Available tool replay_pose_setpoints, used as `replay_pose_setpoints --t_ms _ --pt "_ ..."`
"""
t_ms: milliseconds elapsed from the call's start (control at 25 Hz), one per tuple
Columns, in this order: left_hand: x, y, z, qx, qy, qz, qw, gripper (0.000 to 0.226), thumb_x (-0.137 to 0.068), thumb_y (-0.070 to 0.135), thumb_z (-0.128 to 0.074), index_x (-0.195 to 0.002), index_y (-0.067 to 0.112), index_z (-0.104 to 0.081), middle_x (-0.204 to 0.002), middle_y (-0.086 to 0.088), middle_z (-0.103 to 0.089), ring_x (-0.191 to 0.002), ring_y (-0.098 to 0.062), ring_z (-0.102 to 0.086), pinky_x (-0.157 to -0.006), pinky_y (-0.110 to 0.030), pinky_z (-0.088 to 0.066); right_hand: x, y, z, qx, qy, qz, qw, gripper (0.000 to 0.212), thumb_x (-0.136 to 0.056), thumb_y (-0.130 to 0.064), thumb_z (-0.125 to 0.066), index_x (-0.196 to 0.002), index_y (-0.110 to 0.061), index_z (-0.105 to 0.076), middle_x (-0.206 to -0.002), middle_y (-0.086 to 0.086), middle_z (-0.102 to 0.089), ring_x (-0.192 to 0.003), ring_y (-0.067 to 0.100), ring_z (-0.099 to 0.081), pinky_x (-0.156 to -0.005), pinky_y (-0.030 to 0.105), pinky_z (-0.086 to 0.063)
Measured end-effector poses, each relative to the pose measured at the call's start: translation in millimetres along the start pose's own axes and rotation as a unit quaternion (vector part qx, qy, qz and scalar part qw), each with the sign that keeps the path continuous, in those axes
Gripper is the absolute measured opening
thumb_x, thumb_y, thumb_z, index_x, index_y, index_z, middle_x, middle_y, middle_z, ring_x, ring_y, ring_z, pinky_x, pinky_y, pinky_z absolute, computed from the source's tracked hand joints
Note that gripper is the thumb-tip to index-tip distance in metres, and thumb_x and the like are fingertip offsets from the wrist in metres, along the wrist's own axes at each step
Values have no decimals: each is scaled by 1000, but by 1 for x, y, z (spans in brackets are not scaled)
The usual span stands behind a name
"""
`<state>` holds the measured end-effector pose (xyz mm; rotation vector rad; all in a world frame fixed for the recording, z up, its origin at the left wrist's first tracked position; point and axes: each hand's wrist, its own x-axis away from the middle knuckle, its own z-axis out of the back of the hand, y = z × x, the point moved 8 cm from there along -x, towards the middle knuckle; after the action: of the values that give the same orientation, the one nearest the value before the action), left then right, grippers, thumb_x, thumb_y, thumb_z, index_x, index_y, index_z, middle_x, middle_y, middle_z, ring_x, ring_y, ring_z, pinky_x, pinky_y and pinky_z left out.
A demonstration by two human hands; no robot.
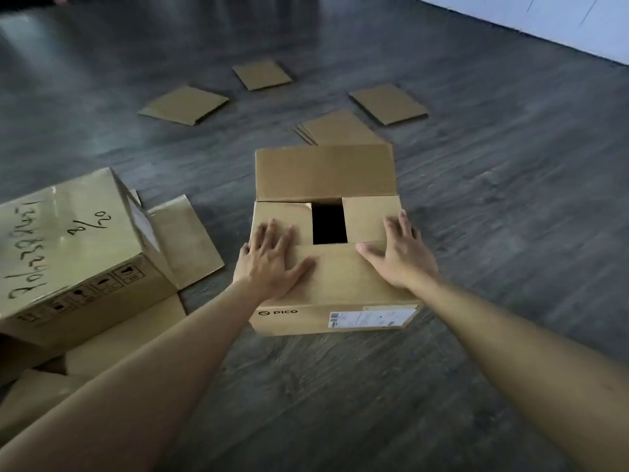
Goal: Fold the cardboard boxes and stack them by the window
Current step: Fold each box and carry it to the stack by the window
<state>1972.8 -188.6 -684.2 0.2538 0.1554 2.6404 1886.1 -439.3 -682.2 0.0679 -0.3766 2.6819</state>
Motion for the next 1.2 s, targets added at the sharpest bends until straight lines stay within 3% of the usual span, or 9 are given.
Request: replay_pose_setpoints --t_ms 320,520,640,800,1000,1080,1200 --pt "53 20 -11 5 -55 4 998 112 -64 95 -2 -158 36 5 -166 -1 18 -152 -24 17 -121 -55 -13 52 11 8 9 -11 28 1000 99 -84 -83 -29 -156 -17 -12 -166 8 1 -147 34 -19 -106 51 -41" --pt "53 22 11 -24 -19 8 999 100 -76 90 -9 -157 32 -6 -168 -1 2 -153 -26 3 -117 -67 -6 75 24 4 14 -2 38 999 104 -78 -87 -17 -156 -19 -15 -166 5 2 -148 33 -17 -114 48 -33" --pt "26 0 43 42 35 52 997 92 -85 83 -27 -158 29 -13 -167 -5 -7 -152 -30 -8 -118 -62 -13 76 27 1 12 -8 25 1000 105 -77 -90 -16 -157 -22 -11 -166 0 7 -149 30 -13 -111 49 -36" --pt "-5 -20 44 128 13 120 984 95 -87 81 -33 -160 25 -10 -168 -6 -7 -152 -33 -10 -119 -56 -18 74 25 1 19 9 21 1000 108 -74 -91 -13 -157 -21 -8 -166 1 6 -149 30 -16 -107 48 -41" --pt "-28 -8 34 194 22 103 975 100 -85 79 -44 -160 23 -7 -163 -14 -20 -146 -38 -28 -116 -54 -29 72 26 -1 16 20 20 999 104 -77 -91 -15 -156 -23 -9 -166 1 5 -148 30 -17 -104 47 -44" --pt "-29 -9 38 261 57 107 958 104 -81 79 -53 -158 23 -11 -157 -17 -30 -138 -38 -39 -109 -50 -36 71 27 -1 11 21 23 999 103 -78 -90 -18 -155 -23 -10 -165 0 6 -147 30 -19 -103 47 -45" --pt "-22 -9 54 335 113 102 930 118 -67 82 -55 -159 28 -4 -158 -17 -28 -139 -36 -38 -107 -47 -36 71 25 -1 -1 27 30 999 102 -78 -89 -20 -154 -22 -11 -165 -1 5 -144 29 -21 -101 46 -46"
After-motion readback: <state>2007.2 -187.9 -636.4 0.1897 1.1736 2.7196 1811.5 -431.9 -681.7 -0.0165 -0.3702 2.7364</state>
